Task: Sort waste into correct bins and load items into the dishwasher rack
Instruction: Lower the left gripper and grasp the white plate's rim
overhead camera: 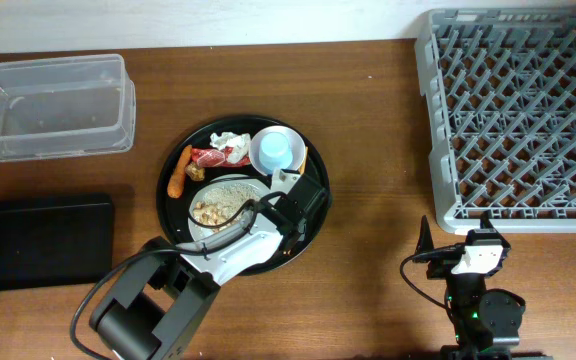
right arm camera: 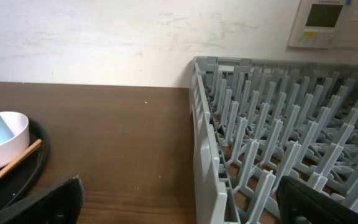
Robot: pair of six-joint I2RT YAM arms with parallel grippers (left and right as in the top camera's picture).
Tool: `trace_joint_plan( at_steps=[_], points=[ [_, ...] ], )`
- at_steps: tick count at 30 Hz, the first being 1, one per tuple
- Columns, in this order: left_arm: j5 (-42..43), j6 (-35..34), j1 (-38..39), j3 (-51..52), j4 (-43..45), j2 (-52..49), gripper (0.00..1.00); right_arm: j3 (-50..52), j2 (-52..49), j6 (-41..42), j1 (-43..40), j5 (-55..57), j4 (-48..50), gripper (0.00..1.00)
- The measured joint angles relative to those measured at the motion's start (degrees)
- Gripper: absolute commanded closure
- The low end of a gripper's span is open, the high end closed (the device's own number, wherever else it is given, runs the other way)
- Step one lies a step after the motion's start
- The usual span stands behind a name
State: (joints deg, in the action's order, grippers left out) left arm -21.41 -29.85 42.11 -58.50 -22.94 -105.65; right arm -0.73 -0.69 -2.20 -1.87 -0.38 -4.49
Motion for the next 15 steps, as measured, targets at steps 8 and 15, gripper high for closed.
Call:
trace_joint_plan(
  at_steps=[8, 15],
  points=[
    [-0.04, 0.0, 0.0, -0.02, -0.15, 0.28, 0.98, 0.0, 0.0, 0.0, 0.0, 0.0, 0.0, 0.02],
    [-0.28, 0.0, 0.04, -0.04, -1.09, 0.66, 0.99, 0.0, 0.0, 0.0, 0.0, 0.0, 0.02, 0.02]
  ],
)
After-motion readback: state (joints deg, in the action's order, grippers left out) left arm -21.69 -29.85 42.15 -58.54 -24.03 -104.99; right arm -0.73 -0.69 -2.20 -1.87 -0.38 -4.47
